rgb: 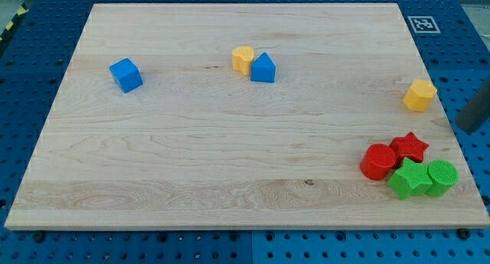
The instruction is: Push the yellow hexagon to the center right of the board
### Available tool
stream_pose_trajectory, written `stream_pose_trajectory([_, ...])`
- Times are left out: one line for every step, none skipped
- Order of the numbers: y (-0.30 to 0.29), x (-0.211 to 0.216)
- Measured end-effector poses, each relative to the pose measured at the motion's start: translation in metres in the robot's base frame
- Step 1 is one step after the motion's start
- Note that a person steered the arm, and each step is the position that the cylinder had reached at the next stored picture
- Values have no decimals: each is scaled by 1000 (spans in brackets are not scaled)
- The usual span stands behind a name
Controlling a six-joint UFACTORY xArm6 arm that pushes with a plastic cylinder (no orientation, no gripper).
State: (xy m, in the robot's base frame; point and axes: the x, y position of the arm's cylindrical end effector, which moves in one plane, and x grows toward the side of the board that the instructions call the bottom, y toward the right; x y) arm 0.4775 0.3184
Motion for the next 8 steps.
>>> stream_pose_trajectory([-5, -12])
stream_pose_trajectory([-17, -13])
stream_pose_trajectory([-27, -24])
stream_pose_trajectory([-32, -29])
stream_pose_trajectory([-35, -32])
stream_pose_trajectory([-36, -42])
stream_pose_trajectory([-40, -34])
stream_pose_trajectory([-59, -25])
